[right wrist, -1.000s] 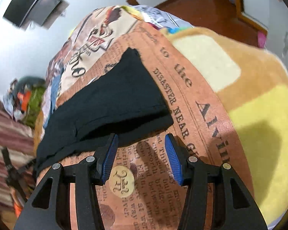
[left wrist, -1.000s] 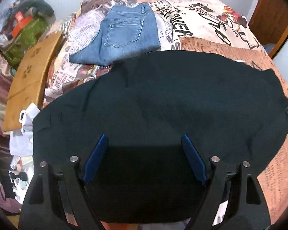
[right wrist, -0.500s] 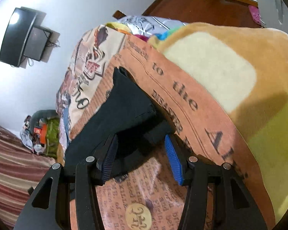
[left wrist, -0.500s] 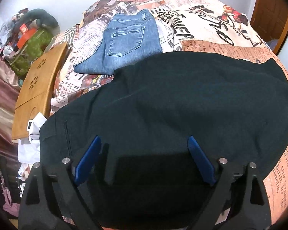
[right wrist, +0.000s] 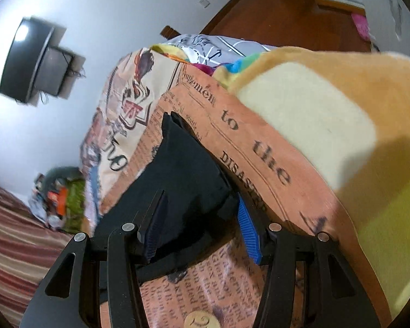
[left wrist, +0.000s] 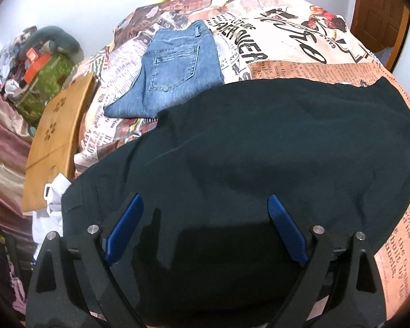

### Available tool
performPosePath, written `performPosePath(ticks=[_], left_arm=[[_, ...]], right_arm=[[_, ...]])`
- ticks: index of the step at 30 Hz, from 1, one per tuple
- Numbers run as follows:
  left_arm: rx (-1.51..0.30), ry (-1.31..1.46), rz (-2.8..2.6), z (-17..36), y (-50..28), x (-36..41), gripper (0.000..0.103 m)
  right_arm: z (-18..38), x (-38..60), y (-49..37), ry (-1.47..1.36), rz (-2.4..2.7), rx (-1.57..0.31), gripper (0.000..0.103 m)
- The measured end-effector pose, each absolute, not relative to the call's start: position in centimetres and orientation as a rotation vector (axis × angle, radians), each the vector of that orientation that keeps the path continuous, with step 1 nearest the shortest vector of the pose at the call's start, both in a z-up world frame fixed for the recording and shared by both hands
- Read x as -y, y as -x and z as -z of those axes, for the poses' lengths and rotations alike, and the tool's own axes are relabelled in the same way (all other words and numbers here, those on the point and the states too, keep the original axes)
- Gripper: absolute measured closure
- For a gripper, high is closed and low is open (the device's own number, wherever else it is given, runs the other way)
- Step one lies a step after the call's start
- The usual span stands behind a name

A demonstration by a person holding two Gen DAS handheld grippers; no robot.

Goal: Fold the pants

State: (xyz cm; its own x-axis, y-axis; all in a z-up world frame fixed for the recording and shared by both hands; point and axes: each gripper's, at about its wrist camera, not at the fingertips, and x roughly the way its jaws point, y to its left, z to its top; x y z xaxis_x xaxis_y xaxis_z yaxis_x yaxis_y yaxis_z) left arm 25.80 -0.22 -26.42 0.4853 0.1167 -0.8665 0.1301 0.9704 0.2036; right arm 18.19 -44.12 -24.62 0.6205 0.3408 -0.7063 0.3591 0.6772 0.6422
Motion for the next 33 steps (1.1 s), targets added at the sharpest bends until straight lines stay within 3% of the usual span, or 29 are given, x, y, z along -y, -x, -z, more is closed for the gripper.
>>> performPosePath(ticks=[1,3,5,13,20,23,29,32,33], left_arm=[[-1.068,-0.258,0.012,26.3,-25.9,0.3,0.010],[-1.071,-0.239,0.030,25.9,-25.9,0.2,0.010],[-1.070,-0.198,0.057,25.2,-26.1,0.1,0.010],[-1.045,-0.114,0.142,22.9,-27.6,1.3,0.010],[-1.162,-0.102,0.190,26.6,-27.9,2.4,0.009],[-1.175,-0.034,0.200,27.0,-27.6,1.6,0.007],[-1.188,0.032,0.200,26.9,-26.6,0.4,0.007],[-1.169,0.008,0.185,26.4,-25.7,0.1,0.007],[-1.158,-0.006,0.175,26.1,-25.2,-0.1,0.007]], right_arm=[[24.6,43.5,-18.8,-0.794,0.019,-0.954,0.057],[24.4,42.7,-19.5,-0.701,0.022,-0.972,0.084],[24.2,42.3,-20.1,-0.640,0.012,-0.978,0.092],[20.2,41.8,-20.4,-0.342,0.027,-0.857,0.096],[23.0,41.9,-20.8,-0.250,0.096,-0.937,0.096],[23.0,41.9,-20.4,-0.222,0.107,-0.953,0.095],[20.2,41.5,-19.7,-0.127,0.171,-0.933,0.078],[18.0,41.4,-19.0,-0.137,0.165,-0.883,0.054],[17.6,41.2,-18.8,-0.140,0.154,-0.865,0.051]])
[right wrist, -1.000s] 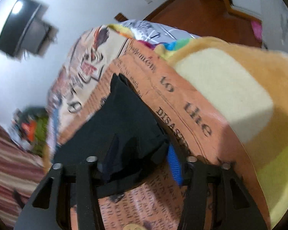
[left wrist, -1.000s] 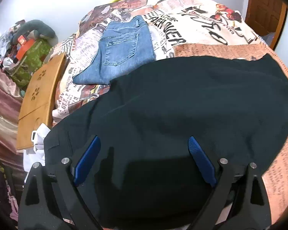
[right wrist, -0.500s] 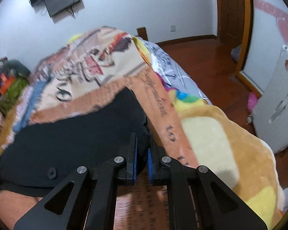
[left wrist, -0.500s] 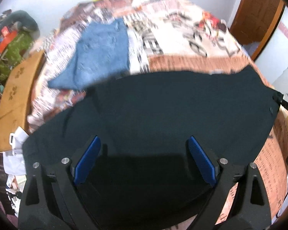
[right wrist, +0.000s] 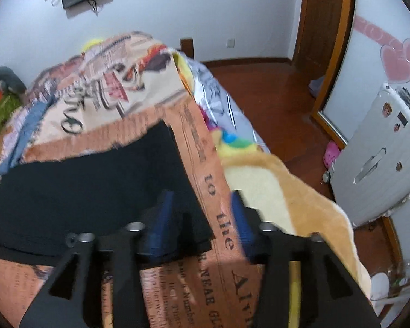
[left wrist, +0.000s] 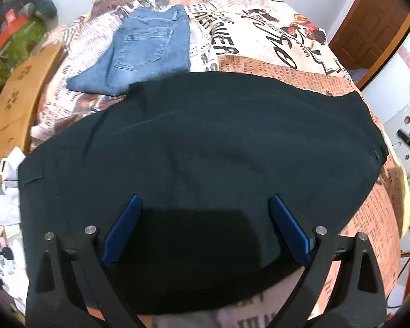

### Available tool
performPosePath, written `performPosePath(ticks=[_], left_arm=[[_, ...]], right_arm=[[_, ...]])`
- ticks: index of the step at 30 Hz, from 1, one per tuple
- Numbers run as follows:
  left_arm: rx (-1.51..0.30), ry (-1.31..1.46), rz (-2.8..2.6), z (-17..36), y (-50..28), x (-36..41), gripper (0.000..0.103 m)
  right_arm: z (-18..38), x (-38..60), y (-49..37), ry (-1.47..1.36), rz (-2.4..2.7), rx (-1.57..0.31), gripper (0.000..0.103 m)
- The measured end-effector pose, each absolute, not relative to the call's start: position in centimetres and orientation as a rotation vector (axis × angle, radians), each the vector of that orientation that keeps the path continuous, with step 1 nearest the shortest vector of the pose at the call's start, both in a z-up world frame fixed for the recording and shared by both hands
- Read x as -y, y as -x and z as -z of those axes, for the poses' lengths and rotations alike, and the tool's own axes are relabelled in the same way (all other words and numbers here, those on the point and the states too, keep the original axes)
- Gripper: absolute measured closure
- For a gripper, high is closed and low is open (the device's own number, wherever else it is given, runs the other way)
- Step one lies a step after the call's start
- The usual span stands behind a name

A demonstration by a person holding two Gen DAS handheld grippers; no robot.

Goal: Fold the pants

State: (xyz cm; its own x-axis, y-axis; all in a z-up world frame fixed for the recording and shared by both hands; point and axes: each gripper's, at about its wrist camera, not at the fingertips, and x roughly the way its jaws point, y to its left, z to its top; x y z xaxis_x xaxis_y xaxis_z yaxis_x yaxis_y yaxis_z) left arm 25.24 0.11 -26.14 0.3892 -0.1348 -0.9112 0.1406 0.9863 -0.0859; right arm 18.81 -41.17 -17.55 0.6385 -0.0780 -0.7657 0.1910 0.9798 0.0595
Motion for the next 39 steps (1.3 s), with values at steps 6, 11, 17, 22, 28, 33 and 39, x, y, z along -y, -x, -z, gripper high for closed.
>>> performPosePath(ticks=[6,11,17,22,28,33,39], left_arm=[[-1.084,-0.004,0.100,24.1,-23.6,-3.4,0.007],[-1.031,0.072,-0.049,22.3,-22.9,-9.8,0.007],[-1.020,0.285,-0.184,22.7,-20.9,-18.0,0.007],[-1.137,0.284,-0.224,26.8,-20.4,-20.2,0.007],[-1.250,0.094,-0.229,31.8,-20.2,-18.9,0.001],[-1.246,0.107,-0.223,32.2,-19.2,-20.5,0.000],[-1.225,0.055,-0.234,29.7,-19.8,-18.9,0.000]], right_arm=[[14.9,37.1,-19.0,-0.123,0.021,-0.825,0.043],[13.9,31.9,-20.0,-0.081,-0.101,-0.801,0.039],[14.3,25.6,-21.5,-0.056,-0.273,-0.829,0.034],[17.0,20.5,-22.3,-0.042,-0.450,-0.959,0.034],[21.3,18.4,-22.8,-0.027,-0.529,-1.151,0.034],[21.1,18.9,-21.7,0.032,-0.557,-1.150,0.034],[20.4,19.9,-21.0,0.044,-0.545,-1.151,0.034]])
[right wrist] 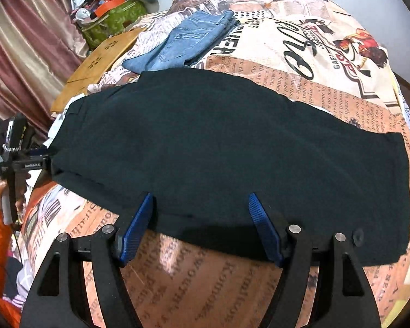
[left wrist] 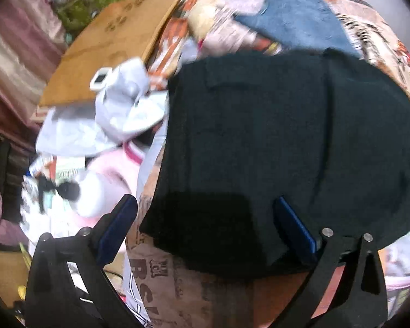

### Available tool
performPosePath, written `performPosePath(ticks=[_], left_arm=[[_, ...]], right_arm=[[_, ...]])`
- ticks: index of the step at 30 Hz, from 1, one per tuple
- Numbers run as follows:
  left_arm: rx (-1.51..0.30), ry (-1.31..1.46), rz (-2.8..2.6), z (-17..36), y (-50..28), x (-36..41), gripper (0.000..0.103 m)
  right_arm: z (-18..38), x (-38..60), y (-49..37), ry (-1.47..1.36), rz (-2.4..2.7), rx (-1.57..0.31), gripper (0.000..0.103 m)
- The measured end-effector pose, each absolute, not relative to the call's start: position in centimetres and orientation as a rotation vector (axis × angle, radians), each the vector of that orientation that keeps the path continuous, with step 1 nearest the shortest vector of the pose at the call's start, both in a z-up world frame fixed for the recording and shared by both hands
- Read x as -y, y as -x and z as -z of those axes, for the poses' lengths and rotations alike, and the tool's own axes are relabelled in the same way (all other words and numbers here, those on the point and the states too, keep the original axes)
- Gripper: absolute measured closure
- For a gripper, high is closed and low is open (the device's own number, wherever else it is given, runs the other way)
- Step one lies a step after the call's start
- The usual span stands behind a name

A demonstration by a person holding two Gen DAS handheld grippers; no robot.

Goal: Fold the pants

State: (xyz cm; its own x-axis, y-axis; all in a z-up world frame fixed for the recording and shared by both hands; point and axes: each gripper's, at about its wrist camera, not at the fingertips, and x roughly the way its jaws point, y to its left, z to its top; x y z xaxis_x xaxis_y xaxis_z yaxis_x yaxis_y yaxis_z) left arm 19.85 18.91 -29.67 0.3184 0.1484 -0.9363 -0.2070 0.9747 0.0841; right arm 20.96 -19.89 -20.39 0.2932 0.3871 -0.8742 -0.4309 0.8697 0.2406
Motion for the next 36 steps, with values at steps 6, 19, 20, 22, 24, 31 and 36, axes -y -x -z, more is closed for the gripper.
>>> performPosePath(ticks=[6,19,20,22,24,31,36], left_arm=[[-1.097,0.014,-0.096,24.9,-24.1,-14.1,0.000],[-1.308,0.186,0.037,30.0,-37.1,-6.9,0.000],[-1.324,0.195,0.052,30.5,-36.7,-6.5,0.000],[-1.328,0.155,0.068,30.8,-35.1,-5.6,0.000],[-1.297,0.114,0.068,30.0,-33.6,-5.1,0.000],[-1.299,0.127,0.140,28.4,-28.8,-4.8,0.000],[-1.257,0.081,0.124,27.8,-26.2,-3.8,0.000]], right_arm=[[19.1,21.7,-20.2,-0.009,-0.494,-1.112,0.034],[18.6,32.4,-16.5,-0.160,-0.189,-1.071,0.034],[19.0,33.2,-16.0,-0.163,-0.146,-1.074,0.034],[19.6,34.1,-15.4,-0.165,-0.100,-1.077,0.034],[20.4,34.9,-15.1,-0.195,-0.079,-1.089,0.033],[21.4,36.4,-15.3,-0.335,-0.056,-1.055,0.033],[22.0,37.3,-15.9,-0.427,-0.058,-1.039,0.033]])
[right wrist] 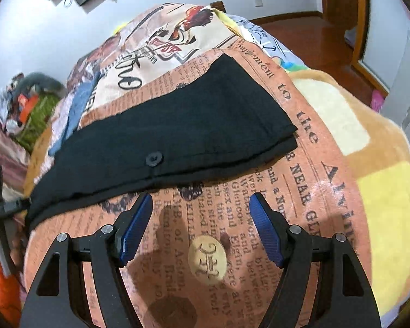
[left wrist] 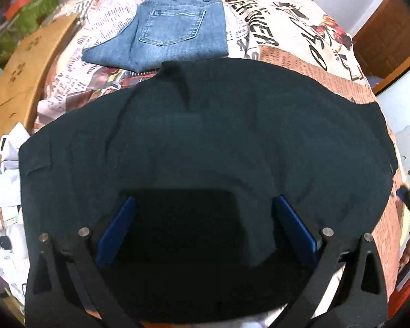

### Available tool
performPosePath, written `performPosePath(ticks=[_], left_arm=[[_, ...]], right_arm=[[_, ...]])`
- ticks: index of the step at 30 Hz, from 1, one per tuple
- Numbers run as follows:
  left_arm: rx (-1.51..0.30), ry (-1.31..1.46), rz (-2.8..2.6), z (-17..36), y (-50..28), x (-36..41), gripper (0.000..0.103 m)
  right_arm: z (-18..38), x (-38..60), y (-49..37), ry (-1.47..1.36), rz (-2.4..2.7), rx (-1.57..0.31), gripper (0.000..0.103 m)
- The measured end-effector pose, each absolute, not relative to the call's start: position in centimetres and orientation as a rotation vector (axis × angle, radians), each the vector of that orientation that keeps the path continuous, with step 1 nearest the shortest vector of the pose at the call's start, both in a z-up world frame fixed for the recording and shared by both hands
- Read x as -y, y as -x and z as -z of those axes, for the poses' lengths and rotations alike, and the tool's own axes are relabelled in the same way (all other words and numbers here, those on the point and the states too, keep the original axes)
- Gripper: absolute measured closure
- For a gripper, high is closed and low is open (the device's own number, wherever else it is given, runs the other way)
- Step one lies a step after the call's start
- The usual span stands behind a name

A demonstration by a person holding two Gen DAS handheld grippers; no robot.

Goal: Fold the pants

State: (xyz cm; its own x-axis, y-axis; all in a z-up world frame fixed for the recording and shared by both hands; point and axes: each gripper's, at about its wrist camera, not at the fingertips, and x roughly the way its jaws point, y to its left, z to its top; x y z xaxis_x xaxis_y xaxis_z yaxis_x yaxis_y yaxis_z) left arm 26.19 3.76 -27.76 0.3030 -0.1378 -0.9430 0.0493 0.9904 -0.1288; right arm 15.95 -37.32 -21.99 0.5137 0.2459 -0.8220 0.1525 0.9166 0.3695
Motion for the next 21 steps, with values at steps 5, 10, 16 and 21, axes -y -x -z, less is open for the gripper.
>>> performPosePath(ticks=[5,10,16,21], left_arm=[[-1.227,0.039,0.102,27.7,-25.2,-3.0,0.000],[-1.203,-0.050,0.069,27.2,-25.1,-1.7,0.000],[-1.184,-0.097,0.044,27.1,-25.3,-0.8,0.000],[-1.187,-0.069,0.037,27.2,-25.5,-0.9,0.000]], right_arm=[[22.6,38.6,-16.6,-0.460,0.000,-1.009,0.032],[24.2,40.8,-17.0,-0.587,0.006,-1.020,0.032],[24.3,42.8,-17.7,-0.674,0.012,-0.950,0.032],[24.3,42.4,-19.3,-0.604,0.015,-0.949,0.039]])
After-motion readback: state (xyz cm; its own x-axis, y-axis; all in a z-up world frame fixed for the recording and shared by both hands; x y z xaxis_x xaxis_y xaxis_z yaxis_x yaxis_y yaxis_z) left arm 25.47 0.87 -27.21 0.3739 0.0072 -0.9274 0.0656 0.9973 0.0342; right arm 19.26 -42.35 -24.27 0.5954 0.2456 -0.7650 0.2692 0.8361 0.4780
